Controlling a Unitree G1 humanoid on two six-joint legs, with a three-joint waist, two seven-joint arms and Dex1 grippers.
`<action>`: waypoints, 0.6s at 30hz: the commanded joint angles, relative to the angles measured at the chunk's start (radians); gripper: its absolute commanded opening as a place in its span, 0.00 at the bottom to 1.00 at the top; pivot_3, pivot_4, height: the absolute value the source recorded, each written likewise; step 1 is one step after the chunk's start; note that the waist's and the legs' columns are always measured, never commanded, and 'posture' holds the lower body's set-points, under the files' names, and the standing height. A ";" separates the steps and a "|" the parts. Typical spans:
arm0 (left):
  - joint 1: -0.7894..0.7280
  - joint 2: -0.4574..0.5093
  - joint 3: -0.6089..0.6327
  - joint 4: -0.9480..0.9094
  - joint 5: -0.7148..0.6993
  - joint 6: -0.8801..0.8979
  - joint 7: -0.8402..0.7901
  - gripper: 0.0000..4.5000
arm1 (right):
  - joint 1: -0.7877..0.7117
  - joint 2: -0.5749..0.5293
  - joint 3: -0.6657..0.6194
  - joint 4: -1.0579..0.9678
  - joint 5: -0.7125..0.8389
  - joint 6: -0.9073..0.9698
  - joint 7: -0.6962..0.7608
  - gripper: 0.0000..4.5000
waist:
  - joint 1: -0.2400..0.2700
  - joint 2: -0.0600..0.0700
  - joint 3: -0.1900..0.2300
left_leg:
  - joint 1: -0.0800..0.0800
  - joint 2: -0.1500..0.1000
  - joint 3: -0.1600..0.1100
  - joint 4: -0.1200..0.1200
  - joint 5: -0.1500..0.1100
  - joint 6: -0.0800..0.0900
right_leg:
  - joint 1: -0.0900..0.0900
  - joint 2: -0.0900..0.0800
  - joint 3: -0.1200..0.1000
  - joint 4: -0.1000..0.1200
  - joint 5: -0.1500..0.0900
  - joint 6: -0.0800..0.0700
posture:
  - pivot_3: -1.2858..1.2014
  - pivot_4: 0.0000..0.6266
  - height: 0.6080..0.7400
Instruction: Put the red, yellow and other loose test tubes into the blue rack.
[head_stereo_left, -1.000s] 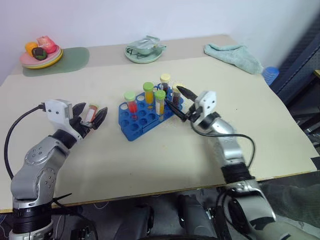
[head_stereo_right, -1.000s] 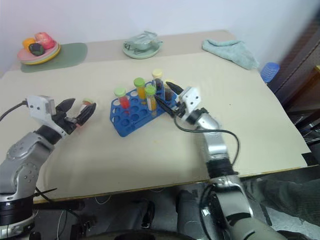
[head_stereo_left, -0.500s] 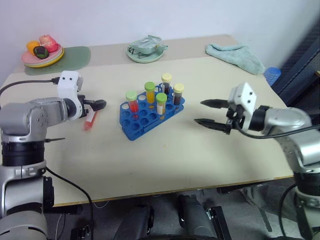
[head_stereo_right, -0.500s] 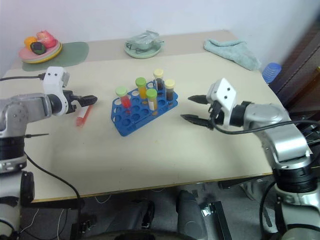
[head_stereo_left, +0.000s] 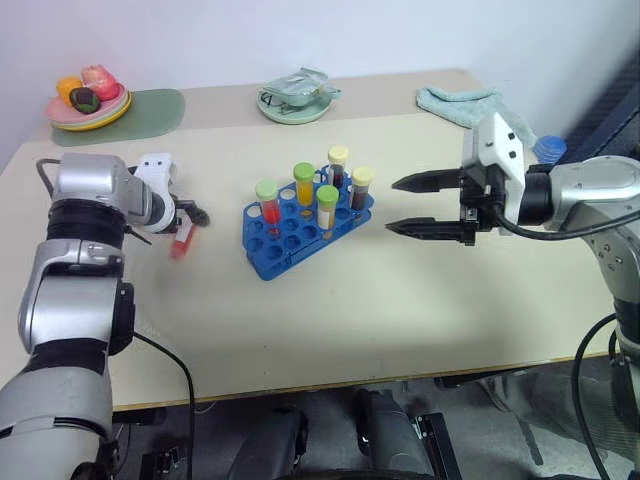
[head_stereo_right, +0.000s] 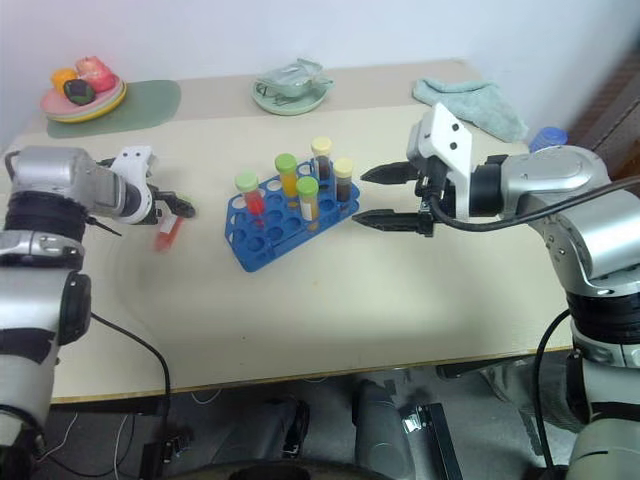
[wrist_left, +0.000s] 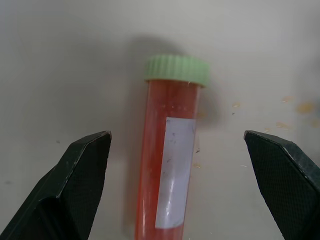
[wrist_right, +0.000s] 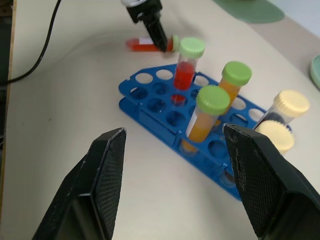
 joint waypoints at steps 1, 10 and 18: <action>-0.056 -0.002 -0.029 0.110 0.087 -0.103 -0.030 0.98 | -0.044 0.028 -0.014 -0.003 0.012 -0.008 -0.014 0.69 | -0.004 0.000 0.000 | 0.000 0.000 0.000 0.000 0.000 0.000 | 0.000 0.000 0.000 0.000 0.000 0.000 | 0.52 0.24 1.00; -0.095 -0.033 -0.013 0.240 0.165 -0.171 -0.079 0.98 | -0.119 0.123 -0.020 0.018 0.014 -0.005 -0.071 0.69 | -0.003 0.000 0.000 | -0.001 0.000 0.001 0.000 0.000 0.000 | -0.001 0.000 0.000 0.001 0.000 0.000 | 0.52 0.24 1.00; -0.085 -0.042 0.011 0.247 0.187 -0.155 -0.080 0.92 | -0.121 0.138 -0.004 0.018 0.006 -0.012 -0.073 0.70 | -0.004 0.000 0.000 | -0.001 0.000 0.001 0.001 0.000 0.000 | -0.001 0.000 0.000 0.001 0.000 0.000 | 0.52 0.24 1.00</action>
